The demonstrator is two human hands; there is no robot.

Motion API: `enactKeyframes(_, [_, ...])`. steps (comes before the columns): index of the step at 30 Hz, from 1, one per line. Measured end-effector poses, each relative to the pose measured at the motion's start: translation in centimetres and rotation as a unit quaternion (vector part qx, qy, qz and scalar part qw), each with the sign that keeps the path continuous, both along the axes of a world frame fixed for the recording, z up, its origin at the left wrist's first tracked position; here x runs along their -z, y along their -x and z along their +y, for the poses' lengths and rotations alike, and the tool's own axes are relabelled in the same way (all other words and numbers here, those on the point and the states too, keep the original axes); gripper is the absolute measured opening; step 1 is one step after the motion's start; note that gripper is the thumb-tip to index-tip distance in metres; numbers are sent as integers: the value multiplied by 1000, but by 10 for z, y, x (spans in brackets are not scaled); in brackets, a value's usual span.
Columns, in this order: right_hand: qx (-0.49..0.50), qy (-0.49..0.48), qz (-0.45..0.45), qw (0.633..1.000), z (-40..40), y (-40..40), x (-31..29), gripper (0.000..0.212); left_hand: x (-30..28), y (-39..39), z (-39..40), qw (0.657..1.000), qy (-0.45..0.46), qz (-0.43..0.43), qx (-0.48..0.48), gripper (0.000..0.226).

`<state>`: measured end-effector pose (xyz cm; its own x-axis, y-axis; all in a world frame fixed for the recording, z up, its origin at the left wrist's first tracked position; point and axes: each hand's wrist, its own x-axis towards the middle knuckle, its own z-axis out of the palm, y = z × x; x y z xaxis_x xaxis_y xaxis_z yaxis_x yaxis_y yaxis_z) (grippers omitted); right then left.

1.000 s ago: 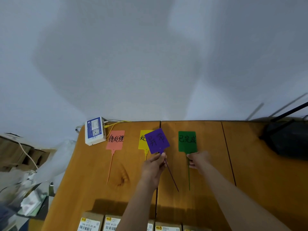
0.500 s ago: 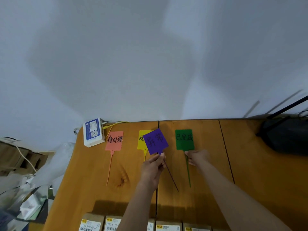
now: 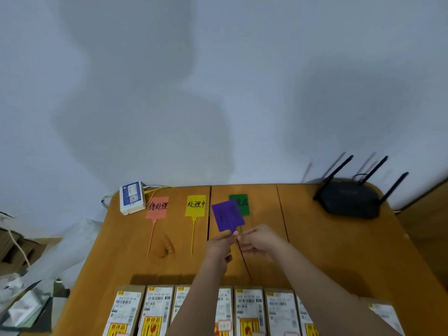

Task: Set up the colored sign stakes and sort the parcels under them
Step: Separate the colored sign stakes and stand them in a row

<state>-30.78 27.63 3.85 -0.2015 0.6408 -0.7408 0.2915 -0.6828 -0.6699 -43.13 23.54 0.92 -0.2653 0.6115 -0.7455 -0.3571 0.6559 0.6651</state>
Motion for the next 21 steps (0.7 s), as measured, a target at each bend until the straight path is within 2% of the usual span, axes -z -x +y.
enactKeyframes(3, [16,1,-12,1000,-31,-17,-24,23,-16,-20,-25,1000,-17,0,10,18])
enactKeyframes(7, [85,-6,31,996,-71,-50,-39,32,-31,-52,-50,998,-43,-8,40,15])
enactKeyframes(12, [125,-23,60,990,-106,-101,-44,25,-40,-103,-70,995,-60,-51,54,9])
enactKeyframes(15, [126,-37,54,990,-107,-132,-41,23,-46,-129,-78,993,-61,-83,60,5])
enactKeyframes(21, [134,-31,64,988,-86,-187,-19,26,-43,-178,-60,995,-55,-51,71,5])
